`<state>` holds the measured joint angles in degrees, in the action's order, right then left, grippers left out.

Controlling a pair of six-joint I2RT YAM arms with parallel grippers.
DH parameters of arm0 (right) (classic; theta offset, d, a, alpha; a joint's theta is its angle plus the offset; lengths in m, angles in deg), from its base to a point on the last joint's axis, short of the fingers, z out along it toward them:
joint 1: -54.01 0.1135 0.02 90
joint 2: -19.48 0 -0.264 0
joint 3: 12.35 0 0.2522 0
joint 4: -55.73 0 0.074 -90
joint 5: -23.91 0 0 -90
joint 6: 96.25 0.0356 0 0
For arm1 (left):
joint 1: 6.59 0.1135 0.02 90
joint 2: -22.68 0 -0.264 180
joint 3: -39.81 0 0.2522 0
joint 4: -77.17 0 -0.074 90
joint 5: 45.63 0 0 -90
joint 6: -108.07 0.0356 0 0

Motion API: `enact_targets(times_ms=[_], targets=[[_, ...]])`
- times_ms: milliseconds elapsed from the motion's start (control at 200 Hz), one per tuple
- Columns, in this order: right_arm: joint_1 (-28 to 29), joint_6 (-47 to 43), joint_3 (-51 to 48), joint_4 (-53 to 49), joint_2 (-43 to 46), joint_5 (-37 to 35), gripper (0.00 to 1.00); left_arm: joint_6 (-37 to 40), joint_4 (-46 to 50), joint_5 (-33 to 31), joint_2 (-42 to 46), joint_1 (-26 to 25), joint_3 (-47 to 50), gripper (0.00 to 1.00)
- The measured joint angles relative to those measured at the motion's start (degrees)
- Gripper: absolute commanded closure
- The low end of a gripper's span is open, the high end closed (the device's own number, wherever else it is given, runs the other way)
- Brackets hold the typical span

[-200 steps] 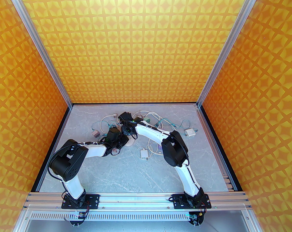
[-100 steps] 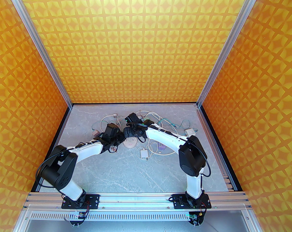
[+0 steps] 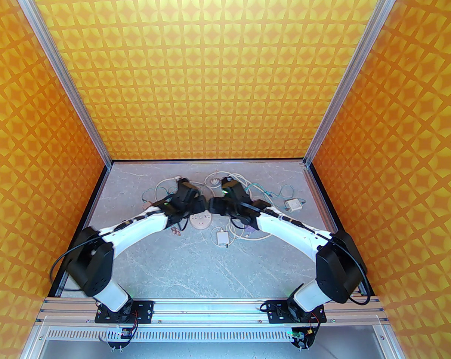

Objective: Pull the plug off the socket

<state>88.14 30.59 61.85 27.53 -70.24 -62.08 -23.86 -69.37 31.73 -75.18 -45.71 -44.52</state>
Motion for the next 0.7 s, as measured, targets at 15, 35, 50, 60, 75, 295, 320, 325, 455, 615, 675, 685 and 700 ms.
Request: enact_targets(times_ms=[15, 35, 50, 60, 75, 295, 320, 325, 455, 615, 675, 685, 700], targets=[[-0.44, 0.28, -0.85, 0.48, -0.02, 0.52, 0.5, 0.39, 0.2, -0.44, -0.74, -0.28, -0.68, 0.19], [-0.94, 0.76, -1.81, 1.01, -0.02, 1.14, 0.5, 0.7, 0.59, -1.01, -1.73, -0.66, -1.62, 0.19], [-1.36, 1.11, -2.69, 1.42, -0.02, 1.66, 0.5, 1.07, 0.81, -1.46, -2.47, -0.9, -2.27, 0.19], [-1.51, 1.27, -3.04, 1.6, -0.02, 1.95, 0.5, 1.29, 0.98, -1.7, -2.89, -1.05, -2.6, 0.19], [-1.88, 1.7, -3.76, 1.99, -0.02, 2.45, 0.5, 1.55, 1.31, -2.16, -3.67, -1.29, -3.3, 0.16], [-3.98, 4.63, -8.0, 6.84, -0.02, 6.64, 0.5, 4.11, 5.73, -7.19, -11.5, -2.58, -9.09, 0.23], [-4.07, 4.81, -8.15, 7.43, -0.02, 7.04, 0.5, 4.35, 6.34, -7.78, -12.15, -2.58, -9.51, 0.23], [-4.07, 4.83, -8.17, 7.5, -0.02, 7.06, 0.5, 4.33, 6.54, -7.93, -12.28, -2.58, -9.62, 0.23], [-4.57, 5.62, -9.11, 9.86, -0.07, 8.39, 0.5, 4.79, 8.66, -9.99, -14.8, -2.58, -12.09, 0.25], [-4.66, 6.21, -9.22, 11.61, -1.33, 9.53, 0.51, 5.11, 9.66, -11.04, -17.0, -2.51, -14.08, 0.28], [-4.66, 6.32, -9.22, 12.24, -2.1, 10.12, 0.5, 5.18, 9.7, -11.17, -17.84, -2.51, -14.73, 0.3], [-4.66, 6.32, -9.22, 12.31, -2.23, 10.16, 0.5, 5.18, 9.7, -11.23, -18.01, -2.51, -14.8, 0.3], [-4.66, 6.47, -9.22, 12.46, -2.43, 10.38, 0.5, 5.18, 9.7, -11.26, -18.23, -2.51, -14.93, 0.3]])
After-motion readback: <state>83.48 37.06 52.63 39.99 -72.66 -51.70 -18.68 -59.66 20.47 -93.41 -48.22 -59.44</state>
